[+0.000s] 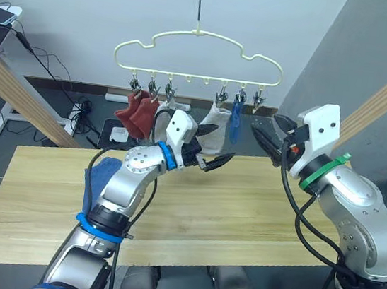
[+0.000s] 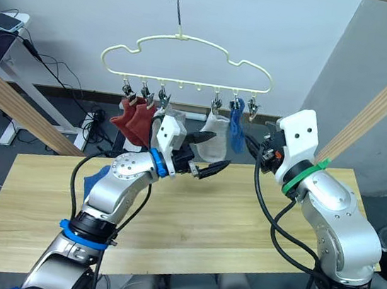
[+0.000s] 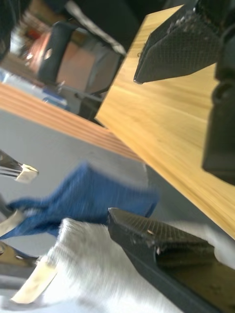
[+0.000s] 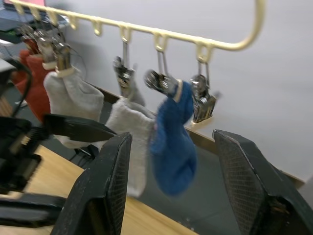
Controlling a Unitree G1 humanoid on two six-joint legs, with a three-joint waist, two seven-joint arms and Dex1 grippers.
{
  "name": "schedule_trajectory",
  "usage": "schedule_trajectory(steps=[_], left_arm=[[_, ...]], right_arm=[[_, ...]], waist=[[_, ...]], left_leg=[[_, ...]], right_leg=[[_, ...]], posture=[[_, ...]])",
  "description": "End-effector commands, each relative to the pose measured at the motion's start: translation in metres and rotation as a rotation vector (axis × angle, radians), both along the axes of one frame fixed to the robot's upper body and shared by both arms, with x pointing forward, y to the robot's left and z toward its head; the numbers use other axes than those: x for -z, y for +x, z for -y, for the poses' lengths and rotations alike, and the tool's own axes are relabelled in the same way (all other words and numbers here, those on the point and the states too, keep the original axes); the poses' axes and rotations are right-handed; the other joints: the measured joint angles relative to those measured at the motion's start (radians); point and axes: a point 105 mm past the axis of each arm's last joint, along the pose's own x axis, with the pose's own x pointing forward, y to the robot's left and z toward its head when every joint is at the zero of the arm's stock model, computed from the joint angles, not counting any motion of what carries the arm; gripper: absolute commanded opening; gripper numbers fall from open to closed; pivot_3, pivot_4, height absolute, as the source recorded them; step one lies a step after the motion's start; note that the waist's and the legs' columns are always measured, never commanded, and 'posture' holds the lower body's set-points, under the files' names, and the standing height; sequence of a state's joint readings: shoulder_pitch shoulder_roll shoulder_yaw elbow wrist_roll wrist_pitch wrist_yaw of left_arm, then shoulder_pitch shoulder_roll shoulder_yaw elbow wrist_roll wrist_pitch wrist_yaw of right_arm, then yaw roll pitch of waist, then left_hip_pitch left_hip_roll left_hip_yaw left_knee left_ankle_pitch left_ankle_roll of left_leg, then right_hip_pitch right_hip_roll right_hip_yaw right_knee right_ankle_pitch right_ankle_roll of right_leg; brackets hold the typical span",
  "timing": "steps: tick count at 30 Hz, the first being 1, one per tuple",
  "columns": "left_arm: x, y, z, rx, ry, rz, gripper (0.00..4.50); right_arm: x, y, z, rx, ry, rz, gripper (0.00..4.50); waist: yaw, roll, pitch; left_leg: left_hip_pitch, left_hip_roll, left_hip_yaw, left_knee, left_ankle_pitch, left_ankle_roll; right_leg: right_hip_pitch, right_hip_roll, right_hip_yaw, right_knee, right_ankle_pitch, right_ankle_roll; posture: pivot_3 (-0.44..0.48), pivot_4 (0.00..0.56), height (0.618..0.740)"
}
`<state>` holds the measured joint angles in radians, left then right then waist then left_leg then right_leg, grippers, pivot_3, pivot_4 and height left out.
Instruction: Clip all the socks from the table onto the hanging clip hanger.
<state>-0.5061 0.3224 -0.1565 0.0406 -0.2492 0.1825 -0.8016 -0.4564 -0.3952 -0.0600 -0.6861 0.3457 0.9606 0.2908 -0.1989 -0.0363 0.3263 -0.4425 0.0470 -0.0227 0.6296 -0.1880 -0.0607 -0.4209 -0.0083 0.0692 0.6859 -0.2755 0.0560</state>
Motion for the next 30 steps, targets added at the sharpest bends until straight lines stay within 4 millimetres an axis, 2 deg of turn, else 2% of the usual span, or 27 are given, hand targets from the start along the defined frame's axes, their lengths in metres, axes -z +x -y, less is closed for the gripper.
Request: schedule_trajectory(steps=[1, 5, 11, 18, 27, 30], left_arm=[[-0.021, -0.021, -0.011, 0.103, -0.028, 0.064, 4.49], [-0.038, -0.032, -0.016, 0.157, -0.061, 0.066, 4.49], [-0.054, -0.036, -0.023, 0.164, -0.063, 0.086, 4.49], [-0.057, -0.034, -0.026, 0.146, -0.047, 0.108, 4.49], [-0.075, -0.040, -0.024, 0.190, -0.051, 0.147, 4.49], [-0.076, -0.039, -0.025, 0.179, -0.047, 0.150, 4.50]], right_arm=[[-0.009, 0.011, 0.009, 0.102, -0.008, 0.067, 2.77], [-0.006, 0.024, 0.009, 0.142, 0.012, 0.063, 2.77], [-0.005, 0.035, 0.006, 0.174, 0.042, 0.074, 2.77], [-0.005, 0.037, 0.000, 0.173, 0.074, 0.077, 2.77], [-0.009, 0.045, -0.009, 0.169, 0.107, 0.082, 2.77], [-0.009, 0.047, -0.010, 0.172, 0.115, 0.082, 2.13]], waist=[[-0.002, 0.000, 0.000], [0.003, 0.000, 0.000], [0.006, 0.000, 0.000], [0.006, 0.000, 0.000], [0.006, 0.000, 0.000], [0.007, 0.000, 0.000]], left_leg=[[0.000, 0.000, 0.000, 0.000, 0.000, 0.000], [0.000, 0.000, 0.000, 0.000, 0.000, 0.000], [-0.001, 0.000, 0.000, 0.000, 0.000, 0.000], [0.000, 0.000, 0.000, 0.000, 0.000, 0.000], [0.000, 0.000, 0.000, 0.000, 0.000, 0.000], [0.000, 0.000, -0.001, 0.000, 0.000, 0.000]], right_leg=[[0.000, 0.000, 0.000, 0.000, 0.000, 0.000], [0.000, 0.000, 0.000, 0.000, 0.000, 0.000], [0.000, 0.000, 0.000, -0.001, 0.001, -0.002], [0.000, 0.000, 0.000, 0.000, 0.001, -0.002], [0.000, 0.000, 0.000, 0.000, 0.001, -0.002], [0.000, 0.000, -0.001, 0.000, 0.001, -0.002]], posture=[[-0.309, 0.291, 0.732], [-0.298, 0.292, 0.732], [-0.279, 0.290, 0.732], [-0.270, 0.290, 0.732], [-0.264, 0.283, 0.732], [-0.257, 0.280, 0.732]])
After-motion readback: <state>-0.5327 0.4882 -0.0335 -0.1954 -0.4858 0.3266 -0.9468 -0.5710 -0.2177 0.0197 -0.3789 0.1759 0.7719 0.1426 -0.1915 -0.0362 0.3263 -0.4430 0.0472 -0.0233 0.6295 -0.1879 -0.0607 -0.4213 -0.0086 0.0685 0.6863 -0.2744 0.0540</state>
